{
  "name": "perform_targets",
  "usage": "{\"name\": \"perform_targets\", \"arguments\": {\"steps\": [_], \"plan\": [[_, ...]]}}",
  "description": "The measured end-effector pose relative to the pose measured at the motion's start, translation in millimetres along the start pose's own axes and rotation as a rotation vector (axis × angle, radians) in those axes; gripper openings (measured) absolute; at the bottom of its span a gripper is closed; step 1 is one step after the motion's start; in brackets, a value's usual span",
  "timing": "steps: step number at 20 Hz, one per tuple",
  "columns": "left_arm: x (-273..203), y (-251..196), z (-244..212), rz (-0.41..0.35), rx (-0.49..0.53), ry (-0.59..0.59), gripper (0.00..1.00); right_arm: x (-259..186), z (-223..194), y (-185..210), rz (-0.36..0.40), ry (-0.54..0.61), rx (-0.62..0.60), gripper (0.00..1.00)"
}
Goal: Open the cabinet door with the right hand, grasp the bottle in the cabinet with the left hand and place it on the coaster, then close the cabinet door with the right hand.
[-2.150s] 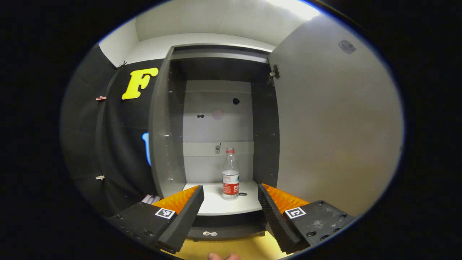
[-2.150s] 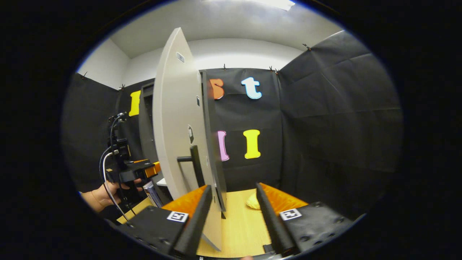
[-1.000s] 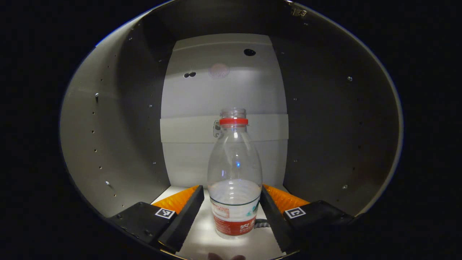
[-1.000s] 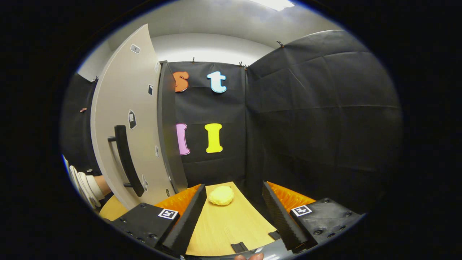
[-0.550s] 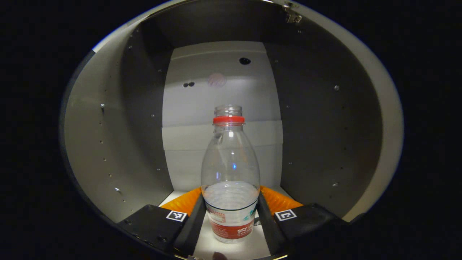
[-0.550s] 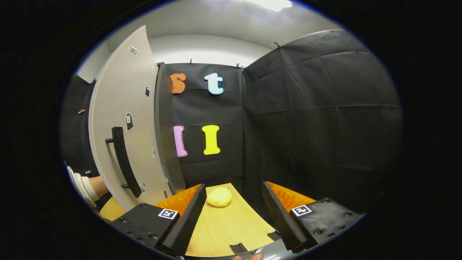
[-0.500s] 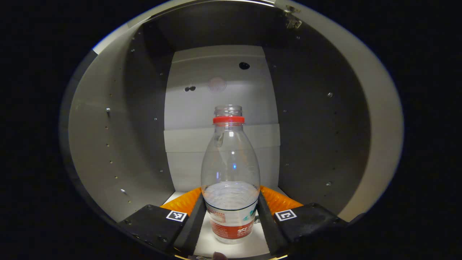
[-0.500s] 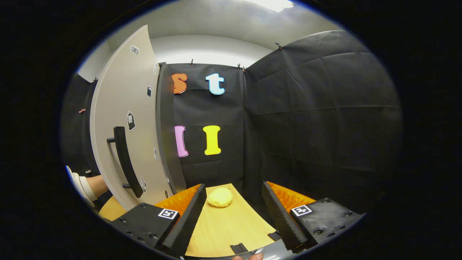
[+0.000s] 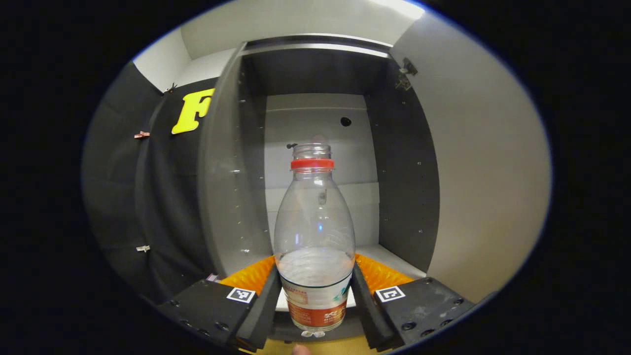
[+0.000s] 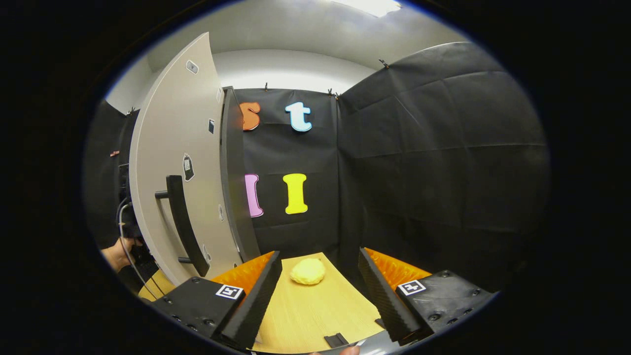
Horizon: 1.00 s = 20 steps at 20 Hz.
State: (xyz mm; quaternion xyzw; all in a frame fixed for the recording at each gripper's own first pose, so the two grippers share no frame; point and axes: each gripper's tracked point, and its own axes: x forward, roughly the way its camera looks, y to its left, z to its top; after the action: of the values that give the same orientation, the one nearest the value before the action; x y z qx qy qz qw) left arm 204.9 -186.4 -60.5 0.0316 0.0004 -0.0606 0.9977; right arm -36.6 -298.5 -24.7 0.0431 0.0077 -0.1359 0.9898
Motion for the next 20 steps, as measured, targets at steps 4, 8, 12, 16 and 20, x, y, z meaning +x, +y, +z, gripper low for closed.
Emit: {"name": "perform_targets", "arguments": {"steps": [4,8,12,16,20], "plan": [[-52,26,-22,0.008,0.012,0.003,0.73,6,6,6,-0.01,-0.019,0.001,0.98],[-96,51,-48,0.011,-0.034,-0.005,0.73,9,9,12,-0.027,-0.033,-0.008,0.98],[-136,67,-75,-0.013,-0.026,-0.046,0.73,5,8,20,-0.045,-0.033,-0.017,0.98],[-170,77,-117,-0.048,-0.042,-0.038,0.74,1,12,23,-0.075,-0.051,-0.041,0.98],[-205,83,-166,-0.095,-0.026,-0.044,0.73,-1,19,21,-0.109,-0.07,-0.025,0.98]]}}
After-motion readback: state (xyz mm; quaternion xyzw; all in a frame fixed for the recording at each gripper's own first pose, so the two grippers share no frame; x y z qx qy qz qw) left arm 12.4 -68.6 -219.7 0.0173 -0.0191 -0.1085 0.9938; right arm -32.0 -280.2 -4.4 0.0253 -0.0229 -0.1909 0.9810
